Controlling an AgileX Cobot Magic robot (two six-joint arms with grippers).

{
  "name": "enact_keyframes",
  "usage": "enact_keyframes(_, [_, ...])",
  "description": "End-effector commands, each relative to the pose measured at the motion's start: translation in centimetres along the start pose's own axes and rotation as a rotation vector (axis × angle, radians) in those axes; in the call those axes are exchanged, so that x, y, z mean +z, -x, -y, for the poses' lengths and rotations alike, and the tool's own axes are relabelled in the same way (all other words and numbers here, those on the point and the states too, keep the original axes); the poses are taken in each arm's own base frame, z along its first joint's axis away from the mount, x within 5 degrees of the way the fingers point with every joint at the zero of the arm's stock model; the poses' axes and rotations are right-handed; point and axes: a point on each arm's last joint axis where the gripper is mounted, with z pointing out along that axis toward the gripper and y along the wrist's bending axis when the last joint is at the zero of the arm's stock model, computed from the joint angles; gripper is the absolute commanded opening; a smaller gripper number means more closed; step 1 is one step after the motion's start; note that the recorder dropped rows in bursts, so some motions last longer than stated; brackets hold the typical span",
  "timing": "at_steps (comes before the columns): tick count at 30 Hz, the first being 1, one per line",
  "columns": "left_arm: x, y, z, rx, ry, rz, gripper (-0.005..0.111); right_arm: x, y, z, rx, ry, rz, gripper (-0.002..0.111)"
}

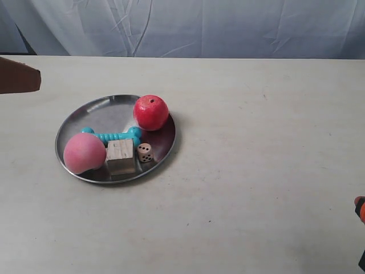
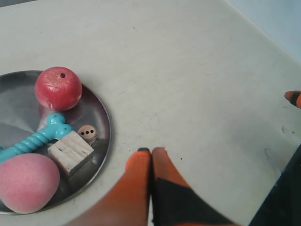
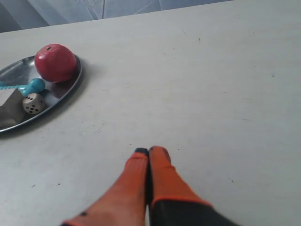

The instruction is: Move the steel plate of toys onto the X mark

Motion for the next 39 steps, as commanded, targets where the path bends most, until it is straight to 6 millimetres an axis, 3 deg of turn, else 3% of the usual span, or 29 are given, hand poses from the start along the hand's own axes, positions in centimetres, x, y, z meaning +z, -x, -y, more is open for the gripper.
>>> enact_keyframes(1, [0.0,-0.1,-0.2,0.021,0.034,0.004,0.000,0.0,-0.1,0.0,0.002,-0.004,0.006,-0.001])
enact_keyframes(4, [-0.3,0.0,-0.8,0.007,0.167,0.135,0.000,0.0,-0.1,0.0,0.002,-0.004,0.006,-0.001])
enact_keyframes(6, [-1.3,-0.2,-1.1,-0.047,0.306,0.351,0.000,0.0,-0.1,0.0,0.002,-0.004,0.006,-0.001])
enact_keyframes(10, [-3.7,-3.0,-0.4,-0.159,0.492,0.671,0.000,0.0,-0.1,0.0,0.002,-0.004,0.006,-0.001])
enact_keyframes(18, [-2.7,-12.0,-1.1,-0.117,0.714,0.701,0.000,0.0,-0.1,0.0,0.002,-0.004,0.006,-0.001])
enact_keyframes(24, [-2.1,-16.9,-2.1,-0.144,0.846,0.782,0.000,0.0,-0.1,0.0,0.002,-0.004,0.006,-0.001])
enact_keyframes(30, [-1.5,-18.7,-2.3,-0.137,0.852,0.806,0.000,0.0,-0.1,0.0,0.002,-0.004,0.006,-0.001])
enact_keyframes(39, [-2.0,-18.7,-1.8,-0.104,0.859,0.868,0.000,0.0,-0.1,0.0,0.002,-0.004,0.006,-0.001])
